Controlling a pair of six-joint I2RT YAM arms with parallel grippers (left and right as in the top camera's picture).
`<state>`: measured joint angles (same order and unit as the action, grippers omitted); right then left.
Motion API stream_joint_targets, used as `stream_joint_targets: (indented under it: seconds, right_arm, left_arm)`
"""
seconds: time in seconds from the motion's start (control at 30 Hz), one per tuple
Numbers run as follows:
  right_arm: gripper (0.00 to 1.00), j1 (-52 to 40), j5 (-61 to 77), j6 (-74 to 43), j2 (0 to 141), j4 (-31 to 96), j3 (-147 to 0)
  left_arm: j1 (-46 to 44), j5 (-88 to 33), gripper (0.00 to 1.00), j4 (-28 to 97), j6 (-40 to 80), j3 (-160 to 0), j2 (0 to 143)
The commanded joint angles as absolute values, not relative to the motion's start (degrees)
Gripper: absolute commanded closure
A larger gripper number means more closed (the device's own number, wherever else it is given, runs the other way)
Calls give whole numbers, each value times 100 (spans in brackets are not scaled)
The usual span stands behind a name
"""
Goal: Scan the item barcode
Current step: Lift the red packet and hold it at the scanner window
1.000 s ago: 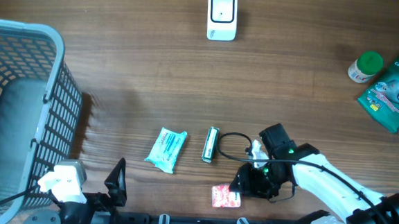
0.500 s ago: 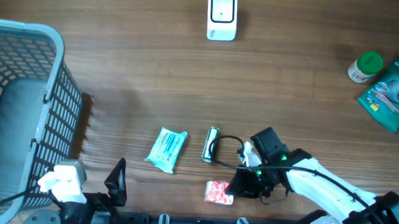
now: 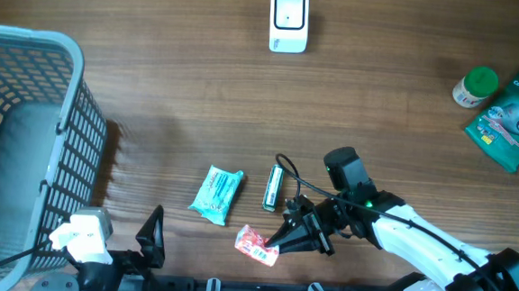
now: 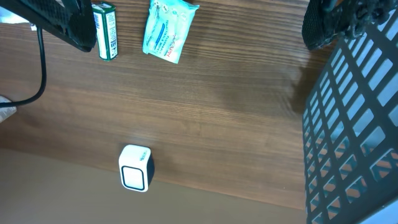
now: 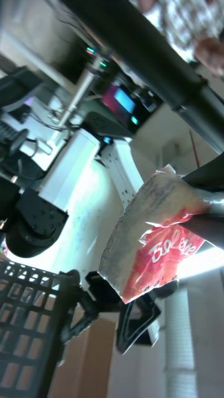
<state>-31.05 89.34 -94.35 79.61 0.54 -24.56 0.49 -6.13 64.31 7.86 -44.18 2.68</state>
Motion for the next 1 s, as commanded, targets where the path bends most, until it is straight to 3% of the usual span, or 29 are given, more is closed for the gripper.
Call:
stream_joint_targets:
  seconds: [0.0,0.1,0.3,0.37,0.47,0.5,0.57,0.63,0.73,0.87,0.97]
  right_arm:
    - [96,-3100,9205,-10409,7994,-1,-2517]
    - [96,-3100,9050,-10359,7994,-89,-2517]
    - [96,-3133,7881,-8956,7994,-1160,-2517]
    - [96,-3122,7883,-8965,7994,-2209,-2517]
    - [96,-3122,7157,-9810,7994,-4984,-2517]
    - [95,-3122,6617,-9596,7994,-5977,-2517]
    - [96,-3122,5634,-8031,7994,-6984,-2517]
    - [96,-3122,4097,-5194,7994,-5981,-2517]
    - [96,-3122,2058,-4504,8005,-4683,-2517]
    - [94,-3122,-263,-3358,8005,-4543,-2646]
    - [91,-3122,-1273,-2587,8029,-4405,-3050]
  left_arm:
    - [82,-701,0,6418,816,-4414,233]
    - [82,-701,0,6418,816,-4414,233]
    - [82,-703,0,6418,819,-4414,233]
    - [82,-701,0,6418,819,-4414,233]
    - [82,-701,0,6418,816,-4414,233]
    - [82,-701,0,6418,819,-4414,233]
    - [82,-703,0,6418,816,-4414,233]
    - [82,-701,0,6418,819,-4414,233]
    - [82,-701,0,6418,819,-4414,233]
    - [82,-701,0,6418,819,-4414,233]
    - [82,-701,0,6418,816,-4414,233]
